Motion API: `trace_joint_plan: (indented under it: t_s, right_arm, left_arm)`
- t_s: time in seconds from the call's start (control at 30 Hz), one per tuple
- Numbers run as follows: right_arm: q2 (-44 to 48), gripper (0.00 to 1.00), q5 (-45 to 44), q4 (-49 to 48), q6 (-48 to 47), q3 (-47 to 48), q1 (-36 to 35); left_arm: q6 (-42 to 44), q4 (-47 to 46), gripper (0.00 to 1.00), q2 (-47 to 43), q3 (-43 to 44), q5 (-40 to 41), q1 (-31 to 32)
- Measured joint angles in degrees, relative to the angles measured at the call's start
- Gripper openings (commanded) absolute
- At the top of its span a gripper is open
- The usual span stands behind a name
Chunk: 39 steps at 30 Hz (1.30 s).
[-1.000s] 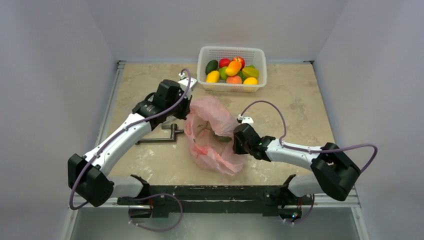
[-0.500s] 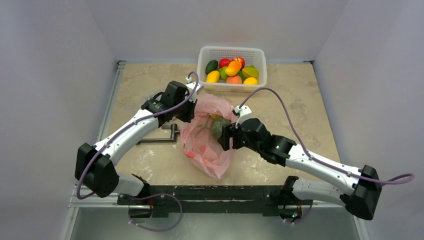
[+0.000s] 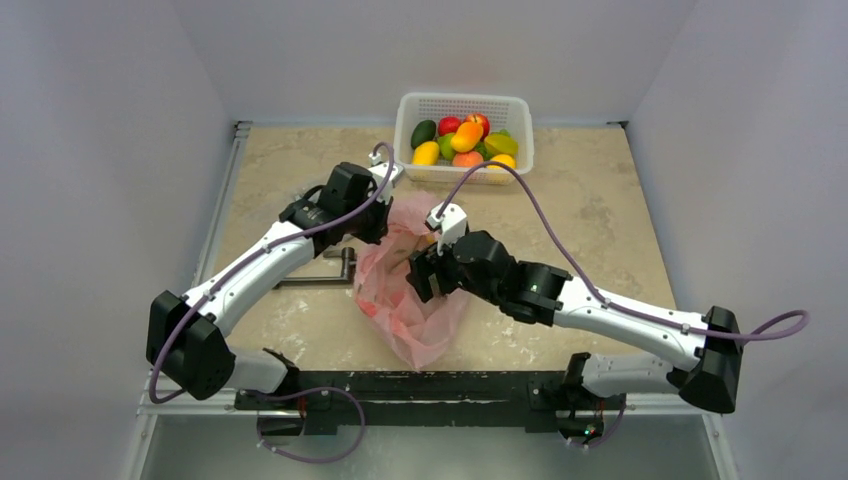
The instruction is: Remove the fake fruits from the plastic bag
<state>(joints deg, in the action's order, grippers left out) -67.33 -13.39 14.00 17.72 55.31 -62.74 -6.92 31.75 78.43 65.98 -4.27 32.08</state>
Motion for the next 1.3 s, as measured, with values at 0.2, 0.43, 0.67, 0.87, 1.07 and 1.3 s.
trace_joint_plan:
  t_s: [0.2,0.43,0.67,0.87,1.07,1.3]
  right_arm:
    - [1.88,0.8,-7.34,5.64,-1.36,1.27,0.07]
    - [4.9,0.65,-0.22,4.26,-1.62,1.14,0.07]
    - [-12.57,0.55,-0.2,-4.96,-2.43,2.01,0.04]
    - [-21.53,0.66,-12.76,-6.19,-0.5,1.99,0.07]
    - [-21.05,0.81,-24.68,-6.38,1.33,1.95,0.17]
    - [-21.0,0.89,-34.23,-7.19,-0.35,0.2,0.15]
  left_arm:
    - [0.0,0.02,0.0,-0.02,0.0,0.02,0.0]
    - [0.0,0.04,0.0,0.0,0.0,-0.04,0.0]
    - [0.02,0.13,0.0,0.52,0.0,0.07,0.33]
    - [0.02,0.15,0.0,0.87,0.0,0.15,0.59]
    - [0.02,0.26,0.0,1.29,0.0,0.11,0.63]
    - [0.02,0.26,0.0,1.29,0.0,0.09,0.63]
